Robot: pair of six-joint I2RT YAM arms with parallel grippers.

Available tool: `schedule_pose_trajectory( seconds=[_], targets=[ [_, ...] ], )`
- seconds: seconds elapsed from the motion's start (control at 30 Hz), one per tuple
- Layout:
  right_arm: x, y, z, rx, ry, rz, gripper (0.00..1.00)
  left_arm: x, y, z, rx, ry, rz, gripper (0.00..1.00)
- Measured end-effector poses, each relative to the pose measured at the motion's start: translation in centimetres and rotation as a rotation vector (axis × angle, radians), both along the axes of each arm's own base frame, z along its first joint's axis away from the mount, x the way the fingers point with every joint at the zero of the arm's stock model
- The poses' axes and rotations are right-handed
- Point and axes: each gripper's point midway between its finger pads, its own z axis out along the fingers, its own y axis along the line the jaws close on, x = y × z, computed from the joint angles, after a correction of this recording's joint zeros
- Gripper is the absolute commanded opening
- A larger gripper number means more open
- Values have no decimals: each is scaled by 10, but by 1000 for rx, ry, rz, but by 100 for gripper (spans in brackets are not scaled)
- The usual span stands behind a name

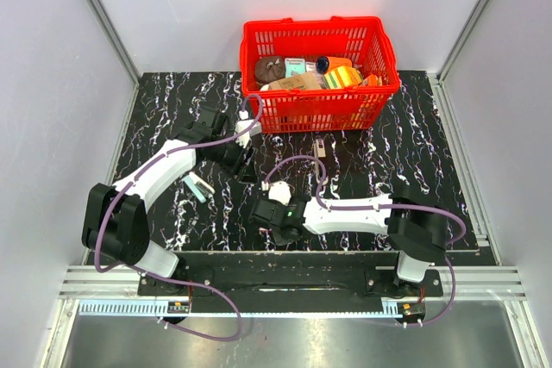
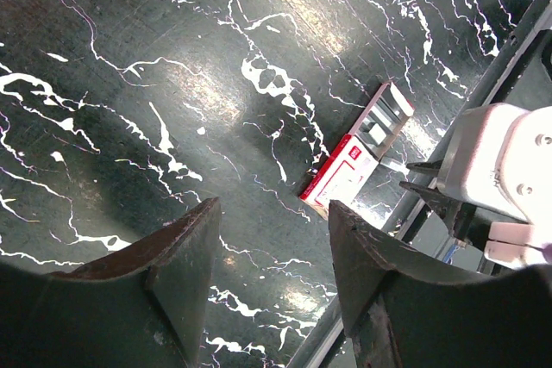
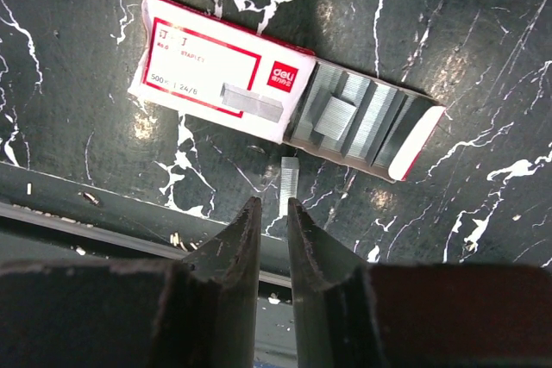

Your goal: Unload the staples from the stapler

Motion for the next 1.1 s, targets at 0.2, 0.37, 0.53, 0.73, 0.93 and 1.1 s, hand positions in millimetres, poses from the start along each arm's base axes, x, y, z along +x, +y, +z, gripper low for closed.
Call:
schedule_pose_trajectory(
  seconds=[0.2,0.37,0.53,0.73,0.93,1.1],
  targets=[
    [1,-5,-1,-23,-6,-6,24,0,0,0,-2,-1,-3,57],
    [1,-6,-5,-43,-1,-6,22,0,0,0,-1,-5,-7,57],
    [1,-6,-6,-47,-1,-4,14,0,0,0,0,-6,-9,57],
    [1,-6,-6,-48,0,-4,10,0,0,0,1,-8,-12,57],
    [1,-7,-6,-51,0,-3,2,0,0,0,1,-9,-12,57],
    [1,-7,-6,-52,0,-4,18,0,0,2,-1,-16,-14,57]
  ],
)
